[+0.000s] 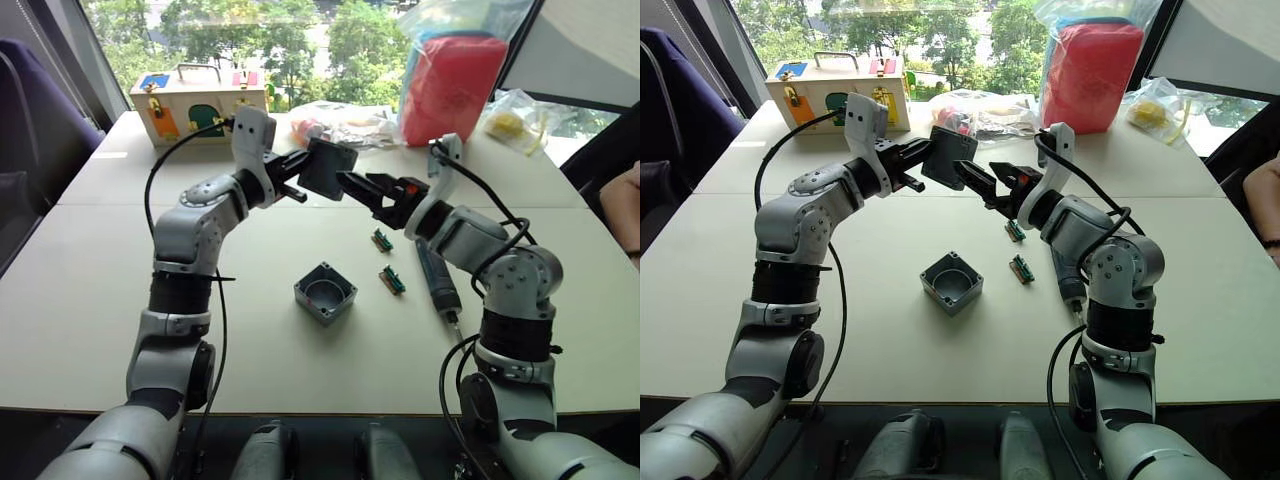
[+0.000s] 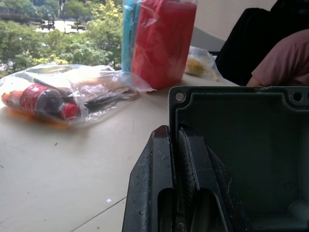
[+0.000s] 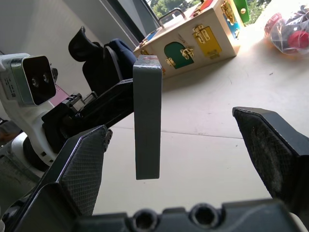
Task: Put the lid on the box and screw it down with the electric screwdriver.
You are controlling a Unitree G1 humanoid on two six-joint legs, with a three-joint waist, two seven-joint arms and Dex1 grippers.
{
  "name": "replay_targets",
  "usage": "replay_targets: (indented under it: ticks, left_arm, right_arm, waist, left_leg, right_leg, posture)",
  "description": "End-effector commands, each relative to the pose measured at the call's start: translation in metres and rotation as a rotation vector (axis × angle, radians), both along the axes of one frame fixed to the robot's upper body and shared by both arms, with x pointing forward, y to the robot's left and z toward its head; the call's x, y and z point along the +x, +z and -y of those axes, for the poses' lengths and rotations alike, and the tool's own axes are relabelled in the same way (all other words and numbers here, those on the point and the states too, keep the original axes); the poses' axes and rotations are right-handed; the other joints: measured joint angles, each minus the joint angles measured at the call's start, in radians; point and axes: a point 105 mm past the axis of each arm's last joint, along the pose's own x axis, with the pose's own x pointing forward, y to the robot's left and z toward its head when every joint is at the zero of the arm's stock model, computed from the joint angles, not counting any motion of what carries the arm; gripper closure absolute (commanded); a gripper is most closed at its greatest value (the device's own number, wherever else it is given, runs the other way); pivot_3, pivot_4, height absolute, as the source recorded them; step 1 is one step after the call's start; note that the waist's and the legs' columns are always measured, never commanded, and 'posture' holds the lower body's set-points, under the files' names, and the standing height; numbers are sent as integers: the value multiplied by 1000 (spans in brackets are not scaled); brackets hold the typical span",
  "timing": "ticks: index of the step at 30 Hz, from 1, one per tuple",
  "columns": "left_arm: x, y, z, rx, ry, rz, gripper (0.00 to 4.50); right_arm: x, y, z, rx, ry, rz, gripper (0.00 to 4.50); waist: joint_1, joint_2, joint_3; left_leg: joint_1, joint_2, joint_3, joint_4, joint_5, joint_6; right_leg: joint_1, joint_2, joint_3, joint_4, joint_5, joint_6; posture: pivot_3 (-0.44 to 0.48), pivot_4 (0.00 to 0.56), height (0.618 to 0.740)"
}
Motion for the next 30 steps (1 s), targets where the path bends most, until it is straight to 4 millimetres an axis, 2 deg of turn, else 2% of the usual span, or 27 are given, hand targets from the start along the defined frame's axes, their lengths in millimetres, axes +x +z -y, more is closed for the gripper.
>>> replay_targets:
  ticks: [1, 5, 8, 18, 23, 26, 30]
  left_arm:
    - [-7, 16, 1, -7, -22, 72, 4443]
    - [-8, 17, 4, -19, -35, 76, 4443]
    - [-10, 18, 7, -24, -47, 79, 4500]
    - [-18, 22, 9, -42, -73, 91, 4500]
    - [-21, 21, 7, -33, -91, 94, 4500]
    - [-25, 20, 5, -34, -132, 73, 3617]
    - [-32, 22, -2, -47, -172, 58, 2116]
  right_arm:
    - [-6, 14, -1, 29, 22, 52, 0]
    - [-7, 10, -3, 25, 28, 41, 0]
    - [-7, 7, -5, 25, 32, 29, 617]
    - [-4, 2, -4, 37, 20, -23, 4260]
    - [-3, 3, -4, 47, 17, -24, 4357]
    - [-4, 4, -3, 53, 17, -23, 4357]
    - [-4, 4, -3, 59, 17, -20, 4357]
  waist:
    - [0, 0, 0]
    - [1, 0, 0]
    - [1, 0, 0]
    - [1, 0, 0]
    - [0, 0, 0]
    - [0, 0, 0]
    - [-1, 0, 0]
  left_leg:
    - [0, 0, 0, 0, 0, 0]
    - [0, 0, 0, 0, 0, 0]
    - [0, 0, 0, 0, 0, 0]
    - [0, 0, 0, 0, 0, 0]
    - [0, 0, 0, 0, 0, 0]
    - [0, 0, 0, 0, 0, 0]
    - [0, 0, 0, 0, 0, 0]
  right_leg:
    - [0, 0, 0, 0, 0, 0]
    - [0, 0, 0, 0, 0, 0]
    - [0, 0, 0, 0, 0, 0]
    - [0, -1, 0, -1, 0, 0]
    - [0, -1, 0, -1, 0, 0]
    - [0, -1, 0, -1, 0, 0]
    - [0, -1, 0, -1, 0, 0]
  posture:
    - [0, 150, 740]
    - [0, 150, 740]
    - [0, 150, 740]
    - [0, 150, 740]
    - [0, 150, 740]
    - [0, 150, 740]
    - [0, 150, 740]
